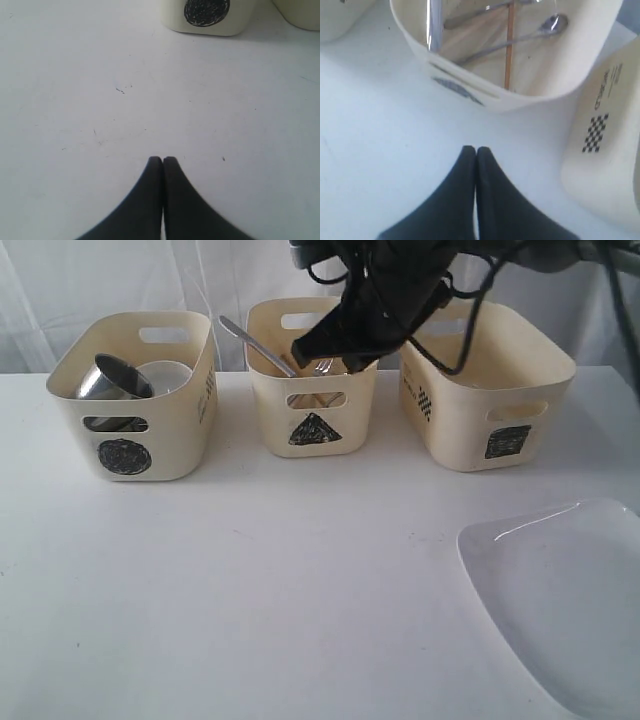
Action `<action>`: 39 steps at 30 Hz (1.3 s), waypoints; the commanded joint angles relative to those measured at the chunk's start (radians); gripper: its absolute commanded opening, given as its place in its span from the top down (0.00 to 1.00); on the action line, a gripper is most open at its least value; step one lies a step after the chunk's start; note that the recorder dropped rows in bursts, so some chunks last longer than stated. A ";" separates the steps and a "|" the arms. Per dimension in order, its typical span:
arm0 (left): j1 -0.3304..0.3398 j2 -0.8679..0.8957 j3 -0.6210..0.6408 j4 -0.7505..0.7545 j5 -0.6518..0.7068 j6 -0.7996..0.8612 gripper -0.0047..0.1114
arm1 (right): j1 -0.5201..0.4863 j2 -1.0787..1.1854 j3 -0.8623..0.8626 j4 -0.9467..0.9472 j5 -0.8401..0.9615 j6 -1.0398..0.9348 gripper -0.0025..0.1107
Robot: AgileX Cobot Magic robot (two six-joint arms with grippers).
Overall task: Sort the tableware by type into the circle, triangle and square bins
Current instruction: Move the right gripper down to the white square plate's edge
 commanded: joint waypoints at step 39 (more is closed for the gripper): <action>-0.007 -0.004 0.003 -0.005 0.000 0.000 0.96 | -0.565 -0.923 1.198 1.165 -0.206 -0.313 0.88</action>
